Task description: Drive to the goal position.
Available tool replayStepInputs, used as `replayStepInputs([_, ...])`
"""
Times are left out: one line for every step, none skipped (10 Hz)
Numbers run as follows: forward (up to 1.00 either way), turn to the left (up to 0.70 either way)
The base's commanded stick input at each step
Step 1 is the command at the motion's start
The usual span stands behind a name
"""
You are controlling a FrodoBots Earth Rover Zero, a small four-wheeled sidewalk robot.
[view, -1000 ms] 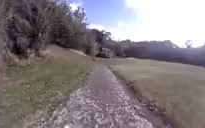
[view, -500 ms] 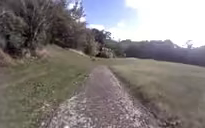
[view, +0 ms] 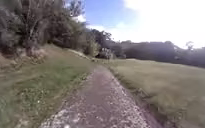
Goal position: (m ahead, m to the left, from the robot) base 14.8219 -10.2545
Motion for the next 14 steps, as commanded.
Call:
replayStepInputs([1.00, 0.13])
replayStepInputs([1.00, 0.21])
replayStepInputs([1.00, 0.15])
replayStepInputs([1.00, 0.03])
replayStepInputs([1.00, 0.02])
replayStepInputs([1.00, 0.02])
replayStepInputs([1.00, 0.02])
replayStepInputs([1.00, 0.03])
replayStepInputs([1.00, 0.02])
replayStepInputs([1.00, 0.02])
replayStepInputs([1.00, 0.02])
replayStepInputs([1.00, 0.02])
replayStepInputs([1.00, 0.02])
replayStepInputs([1.00, 0.02])
